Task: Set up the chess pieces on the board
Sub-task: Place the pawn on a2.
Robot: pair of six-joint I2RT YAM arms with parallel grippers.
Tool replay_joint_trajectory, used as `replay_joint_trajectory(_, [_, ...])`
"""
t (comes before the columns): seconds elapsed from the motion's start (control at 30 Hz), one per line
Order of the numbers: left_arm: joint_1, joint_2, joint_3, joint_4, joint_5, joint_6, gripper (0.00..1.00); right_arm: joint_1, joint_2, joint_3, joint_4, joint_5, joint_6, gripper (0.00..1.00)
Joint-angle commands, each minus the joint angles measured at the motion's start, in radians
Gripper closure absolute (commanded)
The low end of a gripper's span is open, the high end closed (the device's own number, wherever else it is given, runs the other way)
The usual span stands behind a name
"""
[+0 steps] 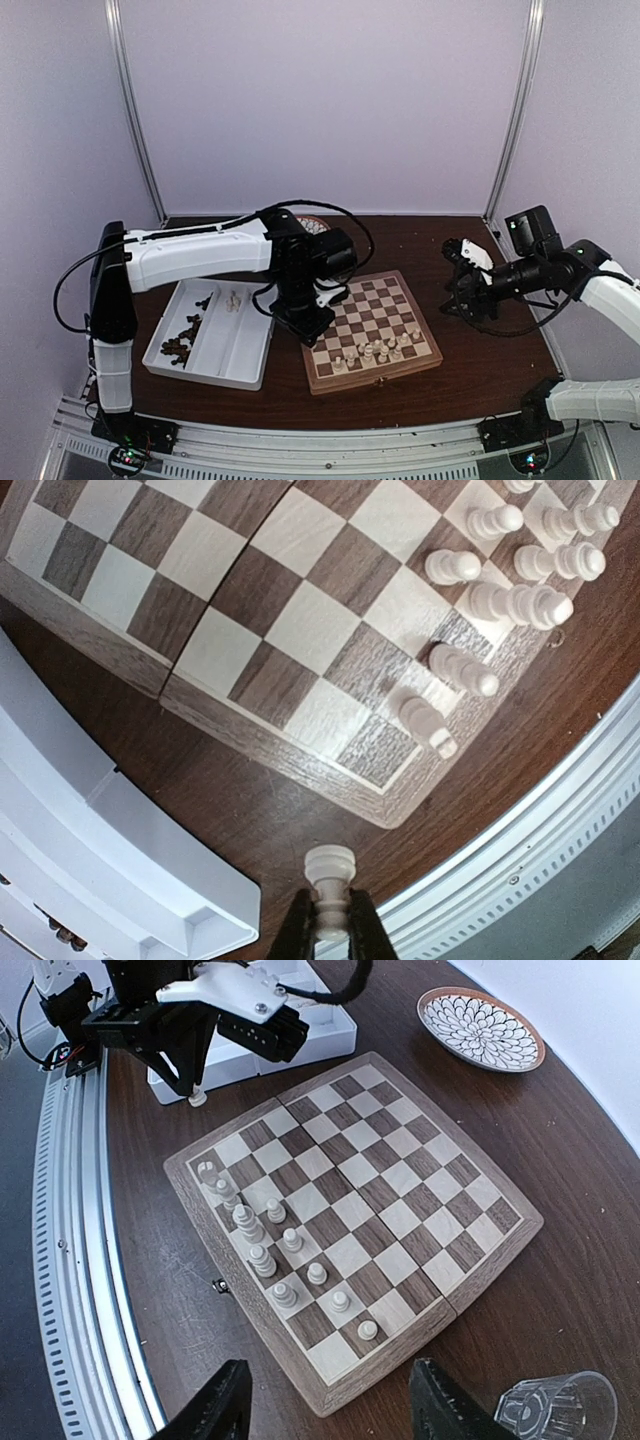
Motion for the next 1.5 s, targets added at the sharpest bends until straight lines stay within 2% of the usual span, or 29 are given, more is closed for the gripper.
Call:
replay_joint_trajectory(0.0, [0.003, 0.034, 0.041, 0.000, 0.019, 0.027, 0.98, -0.015, -0.019, -0.014, 0.029, -0.011, -0.005, 0.43])
replay_joint_trajectory(0.53, [0.006, 0.195, 0.123, 0.011, 0.053, 0.053, 0.98, -0.028, -0.024, -0.015, 0.024, -0.014, -0.015, 0.42])
replay_joint_trajectory(1.33, [0.030, 0.262, 0.157, -0.015, 0.045, 0.044, 0.98, -0.028, -0.021, -0.015, 0.017, -0.017, -0.027, 0.42])
replay_joint_trajectory(1.47, [0.029, 0.271, 0.160, -0.014, 0.061, 0.044, 0.95, -0.028, -0.019, -0.015, 0.017, -0.020, -0.028, 0.42])
